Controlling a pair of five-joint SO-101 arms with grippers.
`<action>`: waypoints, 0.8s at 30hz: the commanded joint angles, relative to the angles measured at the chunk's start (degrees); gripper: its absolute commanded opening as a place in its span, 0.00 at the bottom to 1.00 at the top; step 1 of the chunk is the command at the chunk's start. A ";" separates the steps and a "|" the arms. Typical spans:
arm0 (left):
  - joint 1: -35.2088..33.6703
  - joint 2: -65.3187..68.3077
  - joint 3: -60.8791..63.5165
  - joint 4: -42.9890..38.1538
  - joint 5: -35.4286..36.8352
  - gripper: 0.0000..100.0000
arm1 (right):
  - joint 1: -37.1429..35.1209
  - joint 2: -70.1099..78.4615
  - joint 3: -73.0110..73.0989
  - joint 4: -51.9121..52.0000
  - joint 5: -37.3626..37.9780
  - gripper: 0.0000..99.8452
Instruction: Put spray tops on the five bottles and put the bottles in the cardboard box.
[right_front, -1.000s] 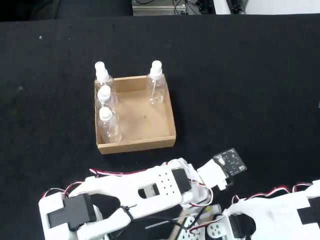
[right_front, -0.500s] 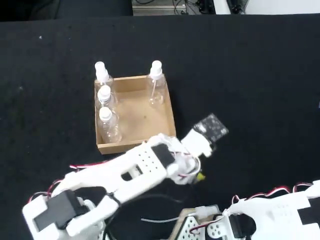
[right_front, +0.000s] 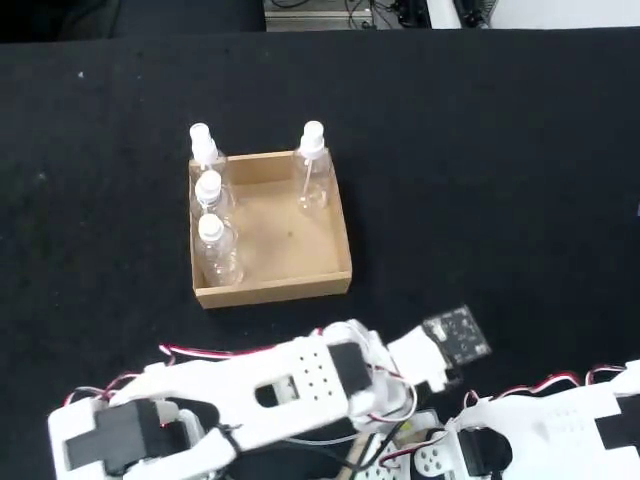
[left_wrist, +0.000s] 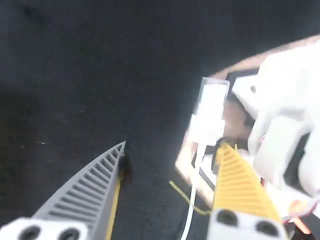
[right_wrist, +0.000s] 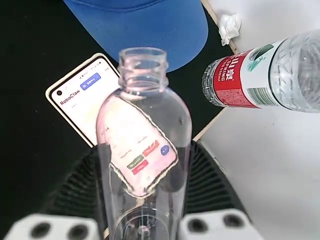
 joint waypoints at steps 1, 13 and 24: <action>3.38 2.46 -1.80 -0.97 0.09 0.25 | 0.62 -0.48 -3.21 0.18 0.35 0.01; 1.45 10.81 -3.03 -8.18 0.18 0.25 | 1.05 -0.48 -3.21 0.18 2.29 0.01; -1.36 5.27 -4.88 -8.44 0.26 0.25 | 0.97 -0.40 -3.12 0.18 2.29 0.01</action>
